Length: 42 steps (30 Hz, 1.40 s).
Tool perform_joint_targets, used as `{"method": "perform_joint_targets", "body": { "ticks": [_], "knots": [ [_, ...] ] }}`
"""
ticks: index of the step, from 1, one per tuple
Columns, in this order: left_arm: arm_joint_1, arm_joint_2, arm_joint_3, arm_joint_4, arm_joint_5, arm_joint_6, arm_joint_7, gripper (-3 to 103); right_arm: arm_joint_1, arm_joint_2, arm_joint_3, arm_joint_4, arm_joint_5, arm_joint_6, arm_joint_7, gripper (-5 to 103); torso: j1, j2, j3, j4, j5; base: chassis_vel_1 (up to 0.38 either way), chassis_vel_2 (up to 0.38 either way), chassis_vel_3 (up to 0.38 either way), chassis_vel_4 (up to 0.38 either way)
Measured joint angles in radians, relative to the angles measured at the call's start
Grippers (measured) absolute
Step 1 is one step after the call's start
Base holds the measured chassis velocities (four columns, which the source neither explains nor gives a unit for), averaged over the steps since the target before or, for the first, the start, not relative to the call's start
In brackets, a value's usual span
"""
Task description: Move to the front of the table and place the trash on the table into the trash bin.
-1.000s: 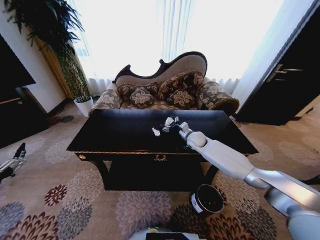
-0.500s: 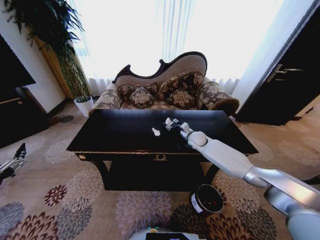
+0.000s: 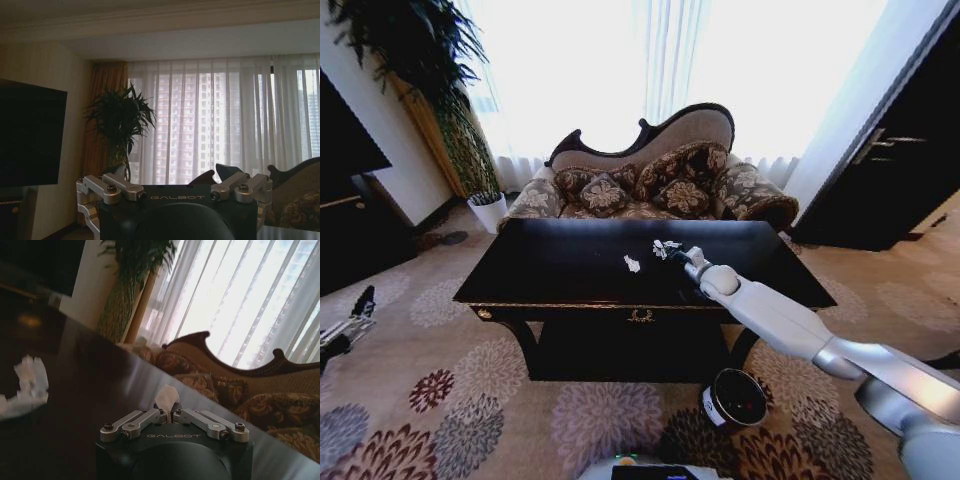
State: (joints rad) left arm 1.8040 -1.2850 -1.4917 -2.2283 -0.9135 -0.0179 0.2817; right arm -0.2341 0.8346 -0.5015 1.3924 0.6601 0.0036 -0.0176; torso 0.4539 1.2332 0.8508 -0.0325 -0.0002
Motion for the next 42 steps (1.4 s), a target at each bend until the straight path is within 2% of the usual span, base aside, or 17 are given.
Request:
{"method": "perform_joint_targets", "body": {
  "ticks": [6,8,11,13,14,17,19,20,25,27,28,30,33,34,36,39,42],
  "knots": [
    [0.003,-0.007,0.008,-0.021,-0.002,-0.002,0.0,100,-0.111,-0.067,0.103,0.082,0.076,0.049,-0.01,1,0.0,0.0,0.0,0.0002,0.0001,0.0,0.0,0.0,0.0],
    [0.001,-0.004,0.008,-0.022,-0.005,-0.002,0.0,100,-0.2,-0.095,0.18,0.139,0.113,0.047,-0.005,1,0.0,0.0,0.0,-0.0001,0.0004,0.0,0.0,0.0,0.0],
    [-0.005,-0.002,0.012,-0.021,-0.005,-0.003,0.0,100,-0.255,-0.114,0.241,0.188,0.134,0.03,0.008,1,0.0,0.0,0.0,-0.0003,0.0008,0.0,0.0,0.0,0.0],
    [-0.019,-0.005,0.035,-0.023,0.0,-0.003,0.0,100,-0.37,-0.157,0.384,0.291,0.149,-0.007,0.029,1,0.0,0.0,0.0,-0.0001,-0.0001,0.0,0.0,0.0,0.0],
    [-0.019,-0.005,0.035,-0.023,0.0,-0.003,0.0,100,-0.37,-0.157,0.384,0.291,0.149,-0.007,0.029,1,0.0,0.0,0.0,-0.0001,-0.0001,0.0,0.0,0.0,0.0],
    [-0.028,-0.022,0.067,-0.039,0.013,-0.003,-0.001,100,-0.504,-0.191,0.537,0.377,0.158,-0.015,0.03,1,0.0,0.0,0.0,0.0001,-0.0006,0.0,0.0,0.0,0.0],
    [-0.029,-0.03,0.079,-0.046,0.017,-0.006,0.0,100,-0.612,-0.197,0.632,0.427,0.166,-0.017,0.022,1,0.0,0.0,0.0,-0.0003,0.0006,0.0,0.0,0.0,0.0],
    [-0.029,-0.03,0.079,-0.046,0.017,-0.006,0.0,100,-0.612,-0.197,0.632,0.427,0.166,-0.017,0.022,1,0.0,0.0,0.0,-0.0003,0.0006,0.0,0.0,0.0,0.0],
    [-0.03,-0.027,0.082,-0.056,0.016,-0.007,-0.001,100,-0.837,-0.16,0.871,0.512,0.155,-0.005,-0.017,1,0.0,0.0,0.0,0.0002,-0.0003,0.0,0.0,0.0,0.0],
    [-0.03,-0.027,0.082,-0.056,0.016,-0.007,-0.001,100,-0.837,-0.16,0.871,0.512,0.155,-0.005,-0.017,1,0.0,0.0,0.0,0.0002,-0.0003,0.0,0.0,0.0,0.0],
    [-0.031,-0.026,0.086,-0.061,0.014,-0.007,0.0,100,-0.94,-0.141,0.965,0.534,0.145,0.018,-0.046,1,0.0,0.0,0.0,0.0001,0.0001,0.0,0.0,0.0,0.0],
    [-0.034,-0.026,0.095,-0.061,0.015,-0.007,-0.001,100,-1.037,-0.113,1.048,0.552,0.137,0.042,-0.075,1,0.0,0.0,0.0,0.0,0.0,0.0,0.0,0.0,0.0],
    [-0.035,-0.026,0.103,-0.062,0.016,-0.007,-0.001,100,-1.101,-0.083,1.109,0.565,0.131,0.058,-0.089,1,0.0,0.0,0.0,-0.0002,0.0004,0.0,0.0,0.0,0.0],
    [-0.036,-0.024,0.114,-0.062,0.016,-0.007,-0.001,100,-1.149,-0.044,1.165,0.579,0.115,0.073,-0.096,1,0.0,0.0,0.0,-0.0002,-0.0002,0.0,0.0,0.0,0.0],
    [-0.038,-0.023,0.119,-0.062,0.017,-0.007,-0.001,100,-1.169,-0.022,1.189,0.586,0.103,0.082,-0.102,1,0.0,0.0,0.0,-0.0001,-0.0001,0.0,0.0,0.0,0.0],
    [-0.053,-0.015,0.138,-0.062,0.019,-0.002,-0.002,100,-1.243,0.055,1.288,0.599,0.054,0.116,-0.15,1,0.0,0.0,0.0,0.0,-0.0002,0.0,0.0,0.0,0.0],
    [-0.058,-0.011,0.144,-0.058,0.021,0.0,-0.002,100,-1.28,0.081,1.329,0.588,0.042,0.138,-0.178,1,0.0,0.0,0.0,0.0,-0.0001,0.0,0.0,0.0,0.0]
  ]
}}
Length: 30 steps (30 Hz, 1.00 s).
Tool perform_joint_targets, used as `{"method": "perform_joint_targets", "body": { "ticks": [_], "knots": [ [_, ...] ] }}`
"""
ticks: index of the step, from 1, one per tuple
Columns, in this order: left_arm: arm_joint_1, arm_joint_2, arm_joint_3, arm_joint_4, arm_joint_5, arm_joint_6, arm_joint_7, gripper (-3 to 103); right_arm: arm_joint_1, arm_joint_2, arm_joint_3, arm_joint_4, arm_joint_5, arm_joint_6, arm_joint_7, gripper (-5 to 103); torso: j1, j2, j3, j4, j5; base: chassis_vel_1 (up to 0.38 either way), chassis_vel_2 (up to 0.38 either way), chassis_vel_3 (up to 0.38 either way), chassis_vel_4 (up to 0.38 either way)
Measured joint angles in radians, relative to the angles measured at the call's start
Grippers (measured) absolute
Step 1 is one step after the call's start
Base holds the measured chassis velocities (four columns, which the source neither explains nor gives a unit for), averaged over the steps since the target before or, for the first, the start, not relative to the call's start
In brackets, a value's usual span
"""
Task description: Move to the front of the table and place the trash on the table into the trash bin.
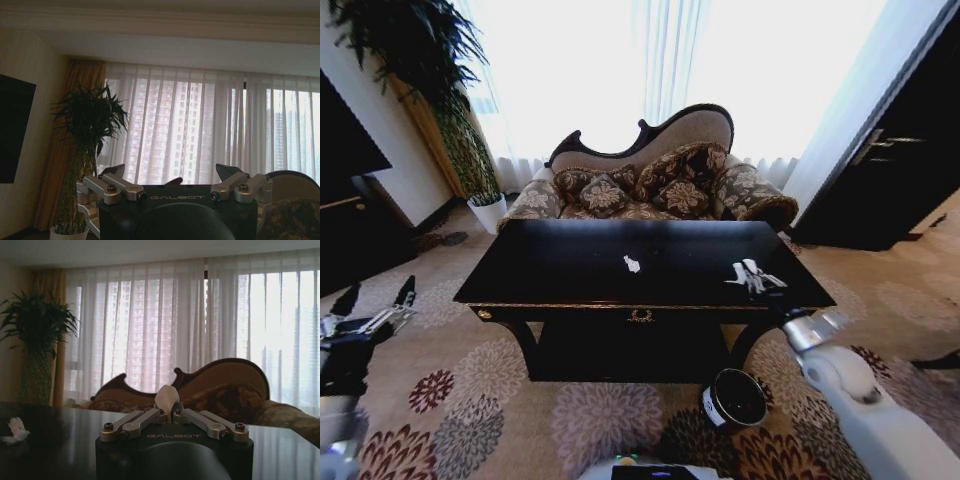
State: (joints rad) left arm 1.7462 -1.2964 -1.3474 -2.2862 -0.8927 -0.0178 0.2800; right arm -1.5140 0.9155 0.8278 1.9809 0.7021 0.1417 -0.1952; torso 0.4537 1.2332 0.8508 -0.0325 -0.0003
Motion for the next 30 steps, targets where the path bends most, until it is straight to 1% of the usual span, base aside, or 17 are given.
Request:
{"method": "perform_joint_targets", "body": {
  "ticks": [2,4,7,8,9,11,12,14,16,17,21,22,25,30],
  "knots": [
    [-0.003,0.004,0.003,0.009,0.001,0.0,0.0,100,-0.03,0.021,0.032,-0.021,-0.005,0.025,-0.029,1,0.0,0.0,0.0,0.0,0.0001,0.0,0.0,0.0,0.0],
    [-0.005,0.006,0.003,0.013,0.002,-0.001,0.0,100,-0.04,0.028,0.043,-0.031,-0.005,0.034,-0.039,1,0.0,0.0,0.0,0.0,0.0002,0.0,0.0,0.0,0.0],
    [-0.009,0.01,0.004,0.025,0.002,-0.004,0.0,100,-0.071,0.056,0.077,-0.076,-0.005,0.075,-0.094,1,0.0,0.0,0.0,0.0,0.0,0.0,0.0,0.0,0.0],
    [-0.009,0.01,0.004,0.025,0.002,-0.004,0.0,100,-0.071,0.056,0.077,-0.076,-0.005,0.075,-0.094,1,0.0,0.0,0.0,0.0,0.0,0.0,0.0,0.0,0.0],
    [-0.009,0.01,0.005,0.026,0.002,-0.006,0.0,100,-0.077,0.062,0.082,-0.094,-0.005,0.093,-0.12,1,0.0,0.0,0.0,0.0,0.0,0.0,0.0,0.0,0.0],
    [-0.01,0.011,0.008,0.03,0.002,-0.007,0.0,100,-0.085,0.077,0.087,-0.132,0.028,0.137,-0.215,1,0.0,0.0,0.0,0.0,0.0,0.0,0.0,0.0,0.0],
    [-0.01,0.011,0.008,0.03,0.002,-0.007,0.0,100,-0.085,0.077,0.087,-0.132,0.028,0.137,-0.215,1,0.0,0.0,0.0,0.0,0.0,0.0,0.0,0.0,0.0],
    [-0.01,0.012,0.01,0.034,0.005,-0.01,0.001,100,-0.092,0.092,0.087,-0.17,0.08,0.175,-0.315,1,0.0,0.0,0.0,0.0,0.0002,0.0,0.0,0.0,0.0],
    [-0.008,0.013,0.012,0.034,0.007,-0.013,0.002,100,-0.094,0.107,0.085,-0.221,0.11,0.219,-0.412,1,0.0,0.0,0.0,0.0001,0.0,0.0,0.0,0.0,0.0],
    [-0.008,0.013,0.012,0.034,0.007,-0.013,0.002,100,-0.094,0.107,0.085,-0.221,0.11,0.219,-0.412,1,0.0,0.0,0.0,0.0001,0.0,0.0,0.0,0.0,0.0],
    [-0.004,0.015,0.008,0.032,0.006,-0.014,0.002,100,-0.089,0.118,0.084,-0.327,0.165,0.274,-0.538,1,0.0,0.0,0.0,0.0,0.0001,0.0,0.0,0.0,0.0],
    [-0.004,0.015,0.008,0.032,0.006,-0.014,0.002,100,-0.089,0.118,0.084,-0.327,0.165,0.274,-0.538,1,0.0,0.0,0.0,0.0,0.0001,0.0,0.0,0.0,0.0],
    [0.002,0.013,0.004,0.026,0.005,-0.014,0.002,100,-0.079,0.118,0.066,-0.416,0.174,0.304,-0.589,1,0.0,0.0,0.0,0.0,0.0001,0.0,0.0,0.0,0.0],
    [0.01,0.009,0.0,0.009,0.002,-0.015,0.002,100,-0.051,0.119,0.017,-0.504,0.135,0.319,-0.596,1,0.0,0.0,0.0,0.0,0.0,0.0,0.0,0.0,0.0]
  ]
}}
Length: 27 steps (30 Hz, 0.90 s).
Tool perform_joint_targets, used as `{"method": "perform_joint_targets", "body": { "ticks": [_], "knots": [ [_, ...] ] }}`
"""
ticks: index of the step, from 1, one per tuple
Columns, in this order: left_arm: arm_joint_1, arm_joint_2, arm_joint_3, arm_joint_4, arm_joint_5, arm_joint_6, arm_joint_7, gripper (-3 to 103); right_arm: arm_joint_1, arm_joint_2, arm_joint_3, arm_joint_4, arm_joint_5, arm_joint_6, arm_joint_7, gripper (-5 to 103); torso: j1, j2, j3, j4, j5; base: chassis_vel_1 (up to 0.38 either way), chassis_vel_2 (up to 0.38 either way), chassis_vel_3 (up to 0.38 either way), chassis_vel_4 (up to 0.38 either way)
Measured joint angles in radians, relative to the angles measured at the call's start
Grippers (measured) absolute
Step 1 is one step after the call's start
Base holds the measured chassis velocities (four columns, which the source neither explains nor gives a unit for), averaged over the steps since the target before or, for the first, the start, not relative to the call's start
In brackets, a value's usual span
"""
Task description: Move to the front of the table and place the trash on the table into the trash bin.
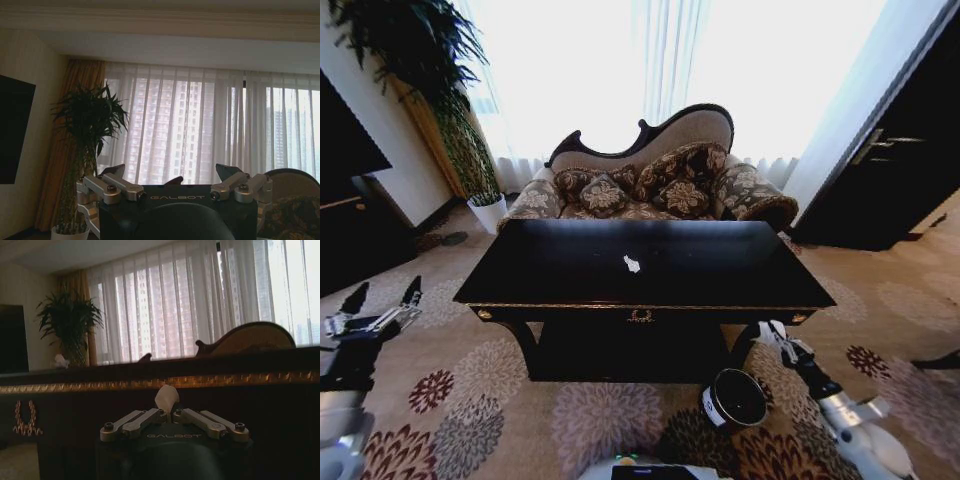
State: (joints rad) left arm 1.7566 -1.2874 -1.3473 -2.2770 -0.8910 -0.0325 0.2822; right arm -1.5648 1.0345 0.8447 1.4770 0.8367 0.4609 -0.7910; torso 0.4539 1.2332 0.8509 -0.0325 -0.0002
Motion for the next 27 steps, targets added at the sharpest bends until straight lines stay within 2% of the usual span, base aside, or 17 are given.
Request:
{"method": "perform_joint_targets", "body": {
  "ticks": [4,6,8,10,19,21,24,27],
  "knots": [
    [0.008,-0.003,-0.008,-0.008,-0.003,0.0,0.0,100,0.03,0.008,-0.047,-0.056,-0.07,0.02,0.037,1,0.0,0.0,0.0,0.0001,0.0003,0.0,0.0,0.0,0.0],
    [0.015,-0.003,-0.017,-0.009,-0.006,-0.002,0.0,100,0.063,0.012,-0.093,-0.12,-0.158,0.042,0.085,1,0.0,0.0,0.0,0.0001,0.0001,0.0,0.0,0.0,0.0],
    [0.015,-0.003,-0.019,-0.009,-0.006,-0.002,0.0,100,0.07,0.012,-0.103,-0.137,-0.175,0.047,0.092,1,0.0,0.0,0.0,0.0002,0.0,0.0,0.0,0.0,0.0],
    [0.016,-0.002,-0.024,-0.009,-0.007,-0.003,0.0,100,0.101,0.006,-0.138,-0.23,-0.247,0.072,0.133,1,0.0,0.0,0.0,0.0003,0.0001,0.0,0.0,0.0,0.0],
    [0.01,-0.006,-0.01,-0.005,0.0,-0.003,0.0,100,0.175,-0.009,-0.204,-0.476,-0.412,0.131,0.243,1,0.0,0.0,0.0,-0.0001,-0.0001,0.0,0.0,0.0,0.0],
    [0.01,-0.006,-0.009,-0.004,0.0,-0.004,0.0,100,0.185,-0.008,-0.217,-0.502,-0.433,0.132,0.266,1,0.0,0.0,0.0,0.0,0.0,0.0,0.0,0.0,0.0],
    [0.01,-0.005,-0.008,0.003,0.004,-0.009,0.002,100,0.216,0.01,-0.264,-0.567,-0.517,0.108,0.362,1,0.0,0.0,0.0,0.0,0.0002,0.0,0.0,0.0,0.0],
    [0.012,-0.005,-0.012,0.004,0.005,-0.01,0.003,100,0.235,0.021,-0.292,-0.598,-0.544,0.095,0.407,1,0.0,0.0,0.0,-0.0001,0.0,0.0,0.0,0.0,0.0]
  ]
}}
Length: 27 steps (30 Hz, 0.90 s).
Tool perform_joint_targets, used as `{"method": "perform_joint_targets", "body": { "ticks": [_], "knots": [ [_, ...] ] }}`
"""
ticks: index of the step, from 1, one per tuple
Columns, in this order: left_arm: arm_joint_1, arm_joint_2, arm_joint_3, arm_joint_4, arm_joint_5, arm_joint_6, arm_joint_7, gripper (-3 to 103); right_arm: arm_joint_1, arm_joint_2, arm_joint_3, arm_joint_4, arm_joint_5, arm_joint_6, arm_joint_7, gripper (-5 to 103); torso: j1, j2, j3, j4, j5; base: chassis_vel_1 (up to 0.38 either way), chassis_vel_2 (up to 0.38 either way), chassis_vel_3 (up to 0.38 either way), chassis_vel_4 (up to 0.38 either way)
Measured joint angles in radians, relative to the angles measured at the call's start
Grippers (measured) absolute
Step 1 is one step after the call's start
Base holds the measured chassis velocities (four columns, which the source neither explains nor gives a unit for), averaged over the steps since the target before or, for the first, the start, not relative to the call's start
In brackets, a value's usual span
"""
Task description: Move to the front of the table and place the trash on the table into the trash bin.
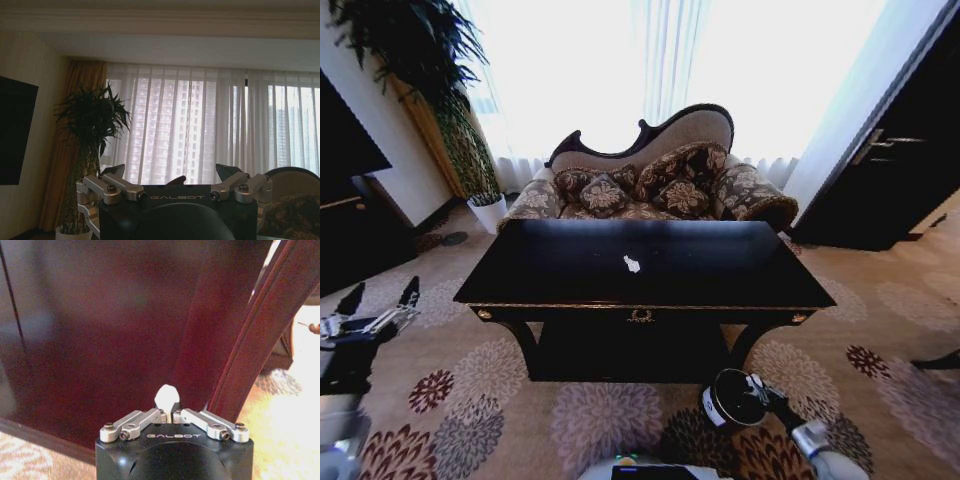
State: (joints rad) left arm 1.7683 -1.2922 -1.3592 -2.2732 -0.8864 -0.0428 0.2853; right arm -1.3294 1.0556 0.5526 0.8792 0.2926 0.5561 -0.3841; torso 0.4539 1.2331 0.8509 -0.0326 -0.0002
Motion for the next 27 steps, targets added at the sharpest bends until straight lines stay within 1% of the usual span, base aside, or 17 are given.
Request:
{"method": "perform_joint_targets", "body": {
  "ticks": [3,4,5,8,9,12,14,15,18,20,21,24,27],
  "knots": [
    [0.008,0.0,-0.007,0.0,0.0,-0.002,0.0,100,0.035,0.007,-0.045,-0.035,-0.008,-0.033,0.075,1,0.0,0.0,0.0,0.0001,-0.0001,0.0,0.0,0.0,0.0],
    [0.008,0.0,-0.007,0.0,0.0,-0.002,0.0,100,0.035,0.007,-0.045,-0.035,-0.008,-0.033,0.075,1,0.0,0.0,0.0,0.0001,-0.0001,0.0,0.0,0.0,0.0],
    [0.016,0.001,-0.011,-0.001,0.0,-0.005,0.002,100,0.059,0.01,-0.072,-0.05,0.005,-0.066,0.122,1,0.0,0.0,0.0,0.0001,0.0,0.0,0.0,0.0,0.0],
    [0.034,0.007,-0.018,-0.002,0.006,-0.01,0.003,100,0.115,0.018,-0.121,-0.077,0.039,-0.15,0.198,1,0.0,0.0,0.0,0.0001,-0.0002,0.0,0.0,0.0,0.0],
    [0.034,0.007,-0.018,-0.002,0.006,-0.01,0.003,100,0.115,0.018,-0.121,-0.077,0.039,-0.15,0.198,1,0.0,0.0,0.0,0.0001,-0.0002,0.0,0.0,0.0,0.0],
    [0.05,0.014,-0.034,-0.005,0.005,-0.011,0.003,100,0.181,0.033,-0.162,-0.123,0.042,-0.198,0.256,1,0.0,0.0,0.0,0.0003,-0.0002,0.0,0.0,0.0,0.0],
    [0.057,0.019,-0.05,-0.005,0.0,-0.01,0.002,100,0.215,0.043,-0.177,-0.156,0.027,-0.211,0.282,1,0.0,0.0,0.0,0.0003,-0.0001,0.0,0.0,0.0,0.0],
    [0.057,0.019,-0.05,-0.005,0.0,-0.01,0.002,100,0.215,0.043,-0.177,-0.156,0.027,-0.211,0.282,1,0.0,0.0,0.0,0.0003,-0.0001,0.0,0.0,0.0,0.0],
    [0.068,0.023,-0.076,0.006,-0.007,-0.01,0.002,100,0.266,0.061,-0.199,-0.212,0.019,-0.241,0.322,1,0.0,0.0,0.0,0.0003,0.0,0.0,0.0,0.0,0.0],
    [0.071,0.021,-0.087,0.008,-0.012,-0.01,0.001,100,0.28,0.069,-0.212,-0.223,0.019,-0.266,0.351,1,0.0,0.0,0.0,0.0003,-0.0001,0.0,0.0,0.0,0.0],
    [0.071,0.021,-0.087,0.008,-0.012,-0.01,0.001,100,0.28,0.069,-0.212,-0.223,0.019,-0.266,0.351,1,0.0,0.0,0.0,0.0003,-0.0001,0.0,0.0,0.0,0.0],
    [0.071,0.013,-0.092,0.012,-0.013,-0.01,0.001,100,0.284,0.078,-0.228,-0.217,0.02,-0.309,0.389,1,0.0,0.0,0.0,0.0002,0.0001,0.0,0.0,0.0,0.0],
    [0.067,0.004,-0.087,0.013,-0.007,-0.01,0.001,100,0.285,0.079,-0.239,-0.218,0.036,-0.323,0.395,1,0.0,0.0,0.0,0.0002,-0.0002,0.0,0.0,0.0,0.0]
  ]
}}
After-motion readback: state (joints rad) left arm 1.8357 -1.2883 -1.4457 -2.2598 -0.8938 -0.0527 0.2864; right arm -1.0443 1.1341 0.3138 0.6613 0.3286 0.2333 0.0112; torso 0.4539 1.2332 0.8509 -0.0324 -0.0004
